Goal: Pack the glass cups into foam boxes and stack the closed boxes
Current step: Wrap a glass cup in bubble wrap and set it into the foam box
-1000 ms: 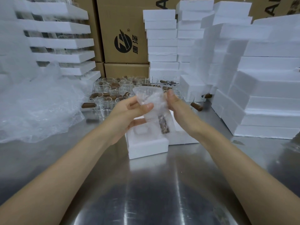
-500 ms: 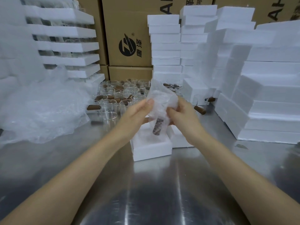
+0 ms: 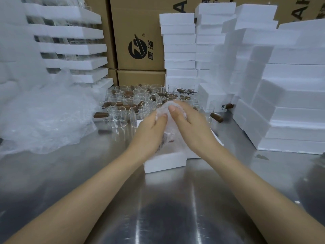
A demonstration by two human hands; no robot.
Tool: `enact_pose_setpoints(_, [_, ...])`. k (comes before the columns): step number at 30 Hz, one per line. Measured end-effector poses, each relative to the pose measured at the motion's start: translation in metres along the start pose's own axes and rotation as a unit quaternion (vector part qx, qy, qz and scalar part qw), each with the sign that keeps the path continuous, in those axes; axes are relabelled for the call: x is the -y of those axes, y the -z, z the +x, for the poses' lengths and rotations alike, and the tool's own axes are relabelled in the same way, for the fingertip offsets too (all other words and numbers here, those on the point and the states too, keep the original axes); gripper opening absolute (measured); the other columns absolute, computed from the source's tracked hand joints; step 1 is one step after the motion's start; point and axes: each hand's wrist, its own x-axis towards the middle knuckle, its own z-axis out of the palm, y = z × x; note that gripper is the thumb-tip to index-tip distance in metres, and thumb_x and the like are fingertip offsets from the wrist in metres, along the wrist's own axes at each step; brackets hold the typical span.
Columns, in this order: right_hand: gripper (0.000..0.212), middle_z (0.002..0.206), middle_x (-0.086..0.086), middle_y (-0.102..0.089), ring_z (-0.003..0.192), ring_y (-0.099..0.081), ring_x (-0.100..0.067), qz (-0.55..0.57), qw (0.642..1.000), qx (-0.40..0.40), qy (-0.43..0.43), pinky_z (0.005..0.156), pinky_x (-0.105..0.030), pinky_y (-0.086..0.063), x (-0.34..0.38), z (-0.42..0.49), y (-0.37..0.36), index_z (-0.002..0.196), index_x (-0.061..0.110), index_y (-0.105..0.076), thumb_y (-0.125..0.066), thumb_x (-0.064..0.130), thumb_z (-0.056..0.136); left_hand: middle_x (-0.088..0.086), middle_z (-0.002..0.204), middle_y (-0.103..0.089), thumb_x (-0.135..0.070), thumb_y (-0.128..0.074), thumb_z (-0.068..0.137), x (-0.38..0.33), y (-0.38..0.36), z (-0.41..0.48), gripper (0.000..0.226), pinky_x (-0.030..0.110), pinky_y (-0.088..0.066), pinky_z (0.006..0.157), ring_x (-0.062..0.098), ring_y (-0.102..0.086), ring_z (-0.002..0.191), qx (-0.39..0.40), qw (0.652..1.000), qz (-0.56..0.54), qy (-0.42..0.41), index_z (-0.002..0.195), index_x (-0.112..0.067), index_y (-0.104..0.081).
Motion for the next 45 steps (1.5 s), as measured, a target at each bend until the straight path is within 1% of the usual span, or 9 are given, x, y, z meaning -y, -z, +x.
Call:
enact_pose_setpoints(4, [0.032, 0.125, 0.002, -0.063, 0.116, -0.055, -0.011, -0.016, 1.000, 0.007, 0.025, 0.089, -0.012, -0.038, 0.000, -0.002, -0.001, 0.130, 0.016, -0.057, -0.050, 0.023, 0.100, -0.008, 0.078, -0.071, -0.015, -0.040, 0.101, 0.005, 0.000, -0.002, 0.030, 0.029, -0.047, 0.059, 0.013, -0.063, 0.066, -0.015, 0.999, 0.030, -0.016, 0.108, -0.029, -0.065])
enact_pose_setpoints(11, [0.053, 0.126, 0.000, -0.063, 0.106, -0.056, -0.002, 0.030, 0.994, -0.107, -0.022, 0.081, 0.005, -0.033, -0.008, -0.001, -0.010, 0.138, 0.016, -0.052, -0.058, -0.001, 0.088, -0.013, 0.070, -0.065, -0.015, -0.056, 0.091, 0.001, -0.006, -0.008, 0.037, 0.011, -0.040, 0.054, 0.003, -0.060, 0.056, -0.080, 0.971, 0.197, -0.107, 0.126, -0.024, -0.062])
enact_pose_setpoints(14, [0.064, 0.102, 0.008, -0.065, 0.085, -0.057, 0.013, 0.048, 0.993, -0.109, -0.022, 0.071, 0.003, -0.037, -0.008, 0.001, -0.009, 0.144, 0.019, -0.045, -0.054, -0.005, 0.085, 0.000, 0.098, -0.074, -0.019, -0.059, 0.089, -0.005, -0.004, -0.009, 0.031, 0.033, -0.053, 0.068, 0.024, -0.068, 0.079, -0.094, 0.947, 0.258, -0.167, 0.119, -0.020, -0.069])
enact_pose_setpoints(17, [0.066, 0.093, 0.024, -0.057, 0.081, -0.054, 0.021, 0.066, 0.992, -0.111, -0.006, 0.067, 0.002, -0.038, -0.007, -0.001, -0.012, 0.146, 0.020, -0.040, -0.058, 0.002, 0.086, 0.004, 0.062, -0.063, -0.011, -0.059, 0.091, -0.006, 0.002, -0.004, 0.018, 0.040, -0.049, 0.055, 0.031, -0.061, 0.060, -0.095, 0.932, 0.278, -0.211, 0.101, -0.012, -0.074])
enact_pose_setpoints(24, [0.041, 0.107, 0.020, -0.062, 0.096, -0.063, -0.001, 0.030, 0.999, -0.044, -0.008, 0.071, -0.003, -0.044, -0.001, -0.008, -0.023, 0.131, 0.022, -0.056, -0.060, 0.033, 0.093, 0.005, 0.078, -0.073, -0.012, -0.069, 0.083, 0.001, 0.025, 0.006, 0.004, 0.045, -0.053, 0.067, 0.028, -0.067, 0.077, -0.174, 0.942, 0.263, -0.116, 0.080, -0.010, -0.071])
enact_pose_setpoints(29, [0.043, 0.128, -0.003, -0.063, 0.115, -0.059, -0.020, -0.071, 0.995, -0.053, 0.048, 0.096, -0.038, -0.049, -0.003, -0.010, -0.022, 0.135, 0.014, -0.054, -0.053, 0.033, 0.096, 0.003, 0.086, -0.075, -0.017, -0.071, 0.082, 0.000, 0.013, 0.000, 0.022, 0.044, -0.052, 0.061, 0.030, -0.069, 0.078, -0.180, 0.912, 0.332, -0.161, 0.075, -0.023, -0.051])
enact_pose_setpoints(36, [0.025, 0.080, -0.015, -0.068, 0.066, -0.055, -0.027, -0.166, 0.972, -0.095, 0.138, 0.061, -0.033, -0.036, -0.009, -0.004, -0.017, 0.112, 0.004, -0.068, -0.050, 0.004, 0.094, -0.011, 0.106, -0.072, -0.014, -0.069, 0.080, -0.004, 0.007, -0.005, 0.008, 0.040, -0.055, 0.074, 0.013, -0.068, 0.094, -0.164, 0.948, 0.211, -0.174, 0.087, -0.018, -0.066])
enact_pose_setpoints(40, [0.020, 0.060, -0.007, -0.051, 0.055, -0.036, -0.011, -0.067, 0.982, -0.176, 0.031, 0.054, -0.018, -0.031, -0.016, 0.002, -0.006, 0.076, -0.002, -0.061, -0.048, 0.002, 0.091, -0.014, 0.142, -0.047, -0.043, -0.063, 0.085, -0.003, 0.002, -0.004, 0.053, 0.035, -0.042, 0.103, 0.007, -0.047, 0.125, -0.109, 0.953, 0.257, -0.114, 0.134, -0.026, -0.050])
enact_pose_setpoints(45, [0.020, 0.071, 0.008, -0.053, 0.063, -0.049, 0.002, 0.038, 0.977, -0.206, -0.051, 0.055, -0.008, -0.037, -0.020, 0.007, -0.004, 0.076, 0.022, -0.047, -0.049, 0.018, 0.095, -0.016, 0.123, -0.052, -0.059, -0.062, 0.082, -0.004, 0.006, -0.001, 0.067, 0.030, -0.047, 0.084, 0.009, -0.057, 0.103, -0.033, 0.988, 0.147, 0.022, 0.139, -0.033, -0.038])
